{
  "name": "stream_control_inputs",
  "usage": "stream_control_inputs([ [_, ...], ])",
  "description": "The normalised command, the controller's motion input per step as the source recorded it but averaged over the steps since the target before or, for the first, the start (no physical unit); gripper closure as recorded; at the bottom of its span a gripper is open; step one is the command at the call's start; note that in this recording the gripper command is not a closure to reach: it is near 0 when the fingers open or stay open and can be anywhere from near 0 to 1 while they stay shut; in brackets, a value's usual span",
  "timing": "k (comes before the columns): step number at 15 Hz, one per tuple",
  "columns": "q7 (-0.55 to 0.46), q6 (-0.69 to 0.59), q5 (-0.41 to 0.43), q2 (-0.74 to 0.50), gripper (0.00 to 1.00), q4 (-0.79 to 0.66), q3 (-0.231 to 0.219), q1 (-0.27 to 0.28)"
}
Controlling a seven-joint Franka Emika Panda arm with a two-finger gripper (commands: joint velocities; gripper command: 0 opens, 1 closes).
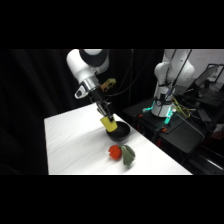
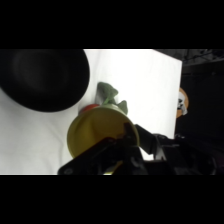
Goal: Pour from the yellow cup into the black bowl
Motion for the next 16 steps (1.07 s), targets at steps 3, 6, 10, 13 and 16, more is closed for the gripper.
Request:
stream_control_inputs([
  [3,0.43,0.61,-0.437,-0.12,0.31,-0.08,0.053,0.099],
  [6,0.43,0.69,-0.347,0.02,0.31,0.00,0.034,0.071],
  [10,0.49,0.66,-0.341,0.17,0.31,0.08,-0.002,0.073],
  [13,0.52,0.45,-0.392,0.28,0.31,0.14,-0.085,0.096],
  [16,0.44,0.26,-0.341,0.34,0.31,0.18,-0.151,0.113],
])
